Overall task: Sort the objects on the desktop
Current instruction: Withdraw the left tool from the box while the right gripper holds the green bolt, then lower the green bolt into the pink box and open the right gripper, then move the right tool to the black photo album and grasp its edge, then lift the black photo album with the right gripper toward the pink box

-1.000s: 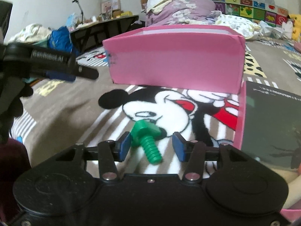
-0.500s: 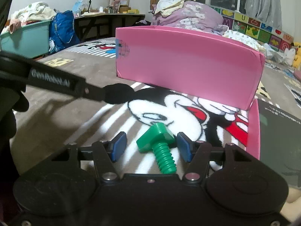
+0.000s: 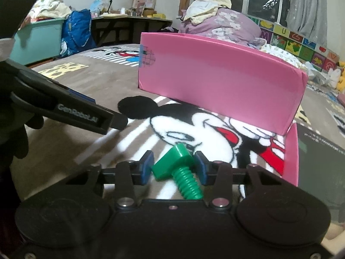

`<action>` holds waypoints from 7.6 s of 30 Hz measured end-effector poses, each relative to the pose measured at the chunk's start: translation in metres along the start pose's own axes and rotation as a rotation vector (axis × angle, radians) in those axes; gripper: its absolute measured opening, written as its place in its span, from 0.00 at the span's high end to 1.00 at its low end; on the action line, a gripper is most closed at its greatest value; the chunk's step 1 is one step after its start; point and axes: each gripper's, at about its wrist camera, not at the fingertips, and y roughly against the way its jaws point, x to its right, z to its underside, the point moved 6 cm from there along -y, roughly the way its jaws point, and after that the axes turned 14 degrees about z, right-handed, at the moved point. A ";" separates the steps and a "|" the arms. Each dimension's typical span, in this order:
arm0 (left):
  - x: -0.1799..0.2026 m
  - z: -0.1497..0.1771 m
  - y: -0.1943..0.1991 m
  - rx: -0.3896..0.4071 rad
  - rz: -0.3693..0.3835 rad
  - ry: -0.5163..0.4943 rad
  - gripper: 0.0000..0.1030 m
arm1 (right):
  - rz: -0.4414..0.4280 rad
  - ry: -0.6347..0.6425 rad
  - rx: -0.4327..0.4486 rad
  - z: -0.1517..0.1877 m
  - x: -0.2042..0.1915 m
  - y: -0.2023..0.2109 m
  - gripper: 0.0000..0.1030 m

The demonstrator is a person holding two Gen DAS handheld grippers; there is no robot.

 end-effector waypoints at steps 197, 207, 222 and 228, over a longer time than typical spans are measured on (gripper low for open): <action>0.001 -0.135 0.066 0.136 0.282 0.000 0.30 | -0.075 -0.546 -0.102 -0.094 0.174 0.004 0.15; -0.036 -0.161 0.032 0.123 0.289 0.041 0.30 | -0.065 -0.525 -0.109 -0.125 0.165 -0.037 0.15; -0.064 -0.178 -0.017 0.102 0.316 0.117 0.30 | -0.035 -0.496 -0.126 -0.150 0.168 -0.077 0.15; -0.070 -0.181 -0.031 0.086 0.331 0.166 0.30 | -0.031 -0.494 -0.144 -0.150 0.169 -0.088 0.15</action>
